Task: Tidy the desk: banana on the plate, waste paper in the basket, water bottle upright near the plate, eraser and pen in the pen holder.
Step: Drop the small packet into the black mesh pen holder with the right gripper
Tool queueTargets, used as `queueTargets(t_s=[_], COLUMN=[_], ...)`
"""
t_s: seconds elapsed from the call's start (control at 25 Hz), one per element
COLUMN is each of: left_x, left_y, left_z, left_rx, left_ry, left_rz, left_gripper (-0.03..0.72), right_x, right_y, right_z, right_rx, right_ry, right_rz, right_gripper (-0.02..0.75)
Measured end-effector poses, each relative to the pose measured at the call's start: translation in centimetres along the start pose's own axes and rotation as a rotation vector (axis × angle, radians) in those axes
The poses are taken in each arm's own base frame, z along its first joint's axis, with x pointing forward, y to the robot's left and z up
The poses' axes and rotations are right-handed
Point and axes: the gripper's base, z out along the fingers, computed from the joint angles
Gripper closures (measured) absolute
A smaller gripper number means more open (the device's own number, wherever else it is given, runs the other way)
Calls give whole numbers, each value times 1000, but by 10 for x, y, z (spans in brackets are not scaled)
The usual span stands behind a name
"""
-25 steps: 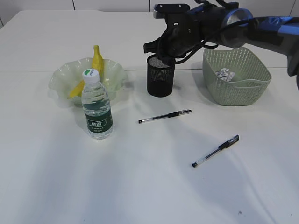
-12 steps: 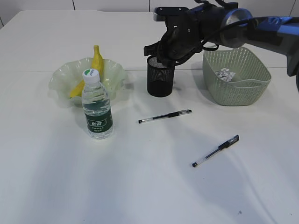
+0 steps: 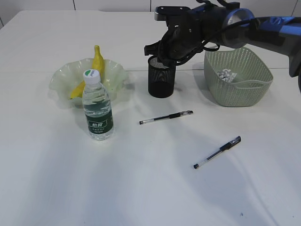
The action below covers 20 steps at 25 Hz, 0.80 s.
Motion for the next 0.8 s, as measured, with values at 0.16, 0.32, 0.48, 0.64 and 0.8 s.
queueTargets(t_s=[0.16, 0.32, 0.48, 0.64, 0.8], left_x=[0, 0, 0, 0, 0], left_y=[0, 0, 0, 0, 0], left_z=[0, 0, 0, 0, 0], left_rx=[2, 2, 2, 2, 2], left_ry=[0, 0, 0, 0, 0], left_rz=[0, 0, 0, 2, 2], left_gripper=[99, 99, 99, 99, 99], right_x=[-1, -3, -5, -6, -7], right_y=[0, 1, 2, 2, 2], right_z=[0, 0, 0, 0, 0], right_rx=[-5, -11, -18, -23, -25], right_ry=[-14, -32, -51, -66, -71], right_rz=[1, 1, 1, 1, 1], right_gripper=[498, 497, 491, 461, 444])
